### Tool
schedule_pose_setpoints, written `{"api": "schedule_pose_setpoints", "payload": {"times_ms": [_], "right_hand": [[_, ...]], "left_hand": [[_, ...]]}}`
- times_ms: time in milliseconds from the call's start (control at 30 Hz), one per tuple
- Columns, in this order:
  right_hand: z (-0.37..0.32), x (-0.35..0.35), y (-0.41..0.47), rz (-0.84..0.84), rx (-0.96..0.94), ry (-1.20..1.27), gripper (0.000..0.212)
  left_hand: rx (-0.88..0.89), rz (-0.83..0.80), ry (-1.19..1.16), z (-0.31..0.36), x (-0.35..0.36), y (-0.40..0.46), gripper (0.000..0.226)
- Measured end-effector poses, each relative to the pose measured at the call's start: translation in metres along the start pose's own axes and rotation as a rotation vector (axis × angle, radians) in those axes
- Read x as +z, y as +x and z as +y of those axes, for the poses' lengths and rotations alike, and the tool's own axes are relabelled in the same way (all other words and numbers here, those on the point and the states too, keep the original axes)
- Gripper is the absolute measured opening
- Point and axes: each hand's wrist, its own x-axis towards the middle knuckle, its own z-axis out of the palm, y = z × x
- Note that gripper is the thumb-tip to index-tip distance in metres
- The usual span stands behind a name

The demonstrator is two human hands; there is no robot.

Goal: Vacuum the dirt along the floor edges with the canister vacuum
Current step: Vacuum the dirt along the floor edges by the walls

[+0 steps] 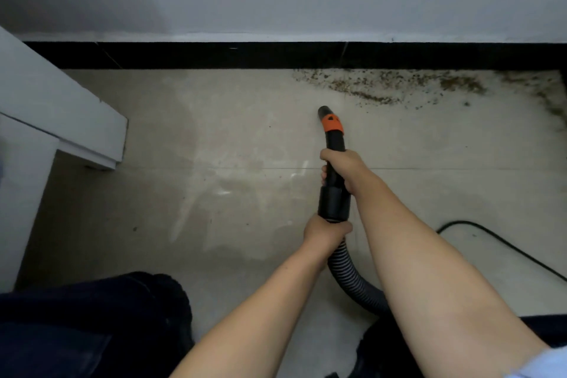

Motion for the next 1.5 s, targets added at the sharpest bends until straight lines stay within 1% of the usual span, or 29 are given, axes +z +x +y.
{"api": "schedule_pose_setpoints", "payload": {"times_ms": [67,200,300,433,533,633,767,867,967,1100,1333,1400,1500], "right_hand": [[-0.002,-0.026,0.002,-0.008,0.007,-0.018,0.010],[0.000,-0.073,0.003,0.009,0.033,0.021,0.009],[0.000,-0.096,0.003,-0.026,0.048,0.052,0.009],[-0.005,-0.098,0.006,-0.035,0.009,0.073,0.010],[-0.003,-0.089,0.013,-0.021,-0.012,0.070,0.013],[0.004,-0.088,0.019,0.025,-0.012,0.090,0.010],[0.009,-0.106,0.021,0.120,-0.007,0.114,0.009],[0.002,-0.121,0.023,0.170,-0.005,0.118,0.009],[-0.009,-0.128,0.028,0.194,-0.016,0.115,0.011],[-0.020,-0.119,0.031,0.154,-0.023,0.093,0.010],[-0.016,-0.070,0.031,0.044,-0.029,0.006,0.009],[-0.016,-0.060,0.032,0.028,-0.029,0.001,0.011],[-0.018,-0.049,0.032,0.019,-0.026,0.021,0.011]], "left_hand": [[-0.004,-0.019,0.008,0.001,0.027,0.000,0.022],[-0.033,-0.036,0.024,0.004,0.065,-0.003,0.015],[-0.063,-0.036,0.032,0.010,0.085,-0.006,0.016],[-0.097,0.005,-0.022,0.014,0.095,-0.001,0.034],[-0.095,0.025,-0.035,0.009,0.089,0.014,0.035],[-0.105,0.005,0.002,0.000,0.084,0.031,0.038],[-0.111,-0.063,0.077,-0.001,0.097,0.036,0.043],[-0.099,-0.116,0.065,0.004,0.110,0.039,0.041],[-0.097,-0.135,0.052,0.019,0.116,0.041,0.040],[-0.108,-0.111,0.022,0.026,0.112,0.046,0.040],[-0.126,-0.011,-0.055,0.012,0.080,0.054,0.040],[-0.123,0.005,-0.067,0.009,0.069,0.055,0.038],[-0.089,0.006,-0.044,0.011,0.055,0.057,0.041]]}}
